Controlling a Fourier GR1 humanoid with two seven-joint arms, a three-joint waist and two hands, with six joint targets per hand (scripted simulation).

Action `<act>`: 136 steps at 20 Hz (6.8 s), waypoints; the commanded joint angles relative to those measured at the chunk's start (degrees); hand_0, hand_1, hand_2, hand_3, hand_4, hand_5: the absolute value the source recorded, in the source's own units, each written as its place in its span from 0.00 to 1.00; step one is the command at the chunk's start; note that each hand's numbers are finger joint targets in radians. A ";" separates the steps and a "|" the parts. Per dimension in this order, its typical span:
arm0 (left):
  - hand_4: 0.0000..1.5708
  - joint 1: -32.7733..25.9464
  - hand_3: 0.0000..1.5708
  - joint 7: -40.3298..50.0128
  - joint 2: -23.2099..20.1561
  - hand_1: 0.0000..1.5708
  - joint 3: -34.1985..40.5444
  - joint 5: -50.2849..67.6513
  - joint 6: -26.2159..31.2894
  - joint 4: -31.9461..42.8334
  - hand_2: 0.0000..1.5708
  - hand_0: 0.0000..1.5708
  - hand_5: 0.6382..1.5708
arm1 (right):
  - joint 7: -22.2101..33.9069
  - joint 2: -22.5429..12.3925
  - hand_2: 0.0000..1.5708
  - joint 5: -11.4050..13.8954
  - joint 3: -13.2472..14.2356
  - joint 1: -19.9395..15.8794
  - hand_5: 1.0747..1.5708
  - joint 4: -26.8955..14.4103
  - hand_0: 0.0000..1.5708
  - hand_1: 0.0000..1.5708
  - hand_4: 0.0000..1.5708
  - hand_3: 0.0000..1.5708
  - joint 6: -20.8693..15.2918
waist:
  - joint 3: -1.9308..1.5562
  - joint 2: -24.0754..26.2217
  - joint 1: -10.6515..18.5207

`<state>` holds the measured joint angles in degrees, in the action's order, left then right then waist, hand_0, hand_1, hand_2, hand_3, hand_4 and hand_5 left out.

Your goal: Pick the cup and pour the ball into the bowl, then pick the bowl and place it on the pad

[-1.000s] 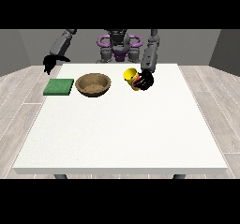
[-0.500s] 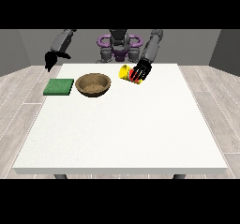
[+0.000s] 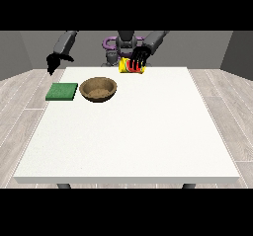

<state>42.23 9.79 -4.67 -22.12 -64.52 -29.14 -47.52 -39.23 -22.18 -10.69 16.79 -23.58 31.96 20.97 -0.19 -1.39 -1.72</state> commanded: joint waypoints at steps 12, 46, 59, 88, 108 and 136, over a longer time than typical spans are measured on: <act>0.32 5.32 1.00 7.86 4.56 0.00 -10.41 -16.01 20.76 -8.47 1.00 0.00 0.95 | -6.33 -2.17 0.16 -0.35 1.87 4.57 0.93 -5.26 0.00 0.00 0.25 0.22 1.41 | 0.12 2.08 5.17; 0.83 -13.01 0.61 -14.70 -0.02 0.89 10.11 7.66 15.02 -23.69 0.77 0.89 1.00 | -0.22 -8.10 0.23 -7.56 7.39 2.27 0.98 -4.42 0.00 0.00 0.46 0.21 2.32 | 0.69 -11.55 18.08; 0.00 -16.80 0.00 -43.89 1.59 0.00 23.19 43.71 23.68 -19.09 0.00 0.00 0.36 | 0.04 -11.44 0.19 -14.14 12.62 -4.43 0.92 -0.73 0.00 0.00 0.07 0.00 4.94 | 0.39 -30.56 21.61; 0.00 -20.80 0.00 -44.00 -0.83 0.00 29.34 50.11 26.58 -11.76 0.00 0.00 0.06 | 8.59 8.18 0.00 -10.25 2.99 -9.64 1.00 -3.45 0.00 0.00 0.00 0.00 -8.09 | 0.15 -13.50 10.81; 0.00 -13.76 0.00 -40.43 -3.17 0.00 24.03 50.14 34.15 -23.34 0.00 0.00 0.08 | 5.67 -4.62 1.00 8.65 -7.63 2.89 0.99 -6.10 1.00 1.00 0.83 1.00 -36.15 | 0.87 -25.61 26.02; 0.00 -23.27 0.00 -49.19 -7.33 0.00 34.81 54.26 30.82 -0.63 0.00 0.00 0.09 | 51.45 -29.47 1.00 24.78 -24.15 -3.19 0.94 23.97 1.00 1.00 1.00 1.00 -16.35 | 0.26 -3.35 9.80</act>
<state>21.05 -35.10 -8.98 8.99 -11.70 2.46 -51.74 8.16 -54.22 11.43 -5.21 -25.44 50.24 3.71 0.21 -5.06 12.21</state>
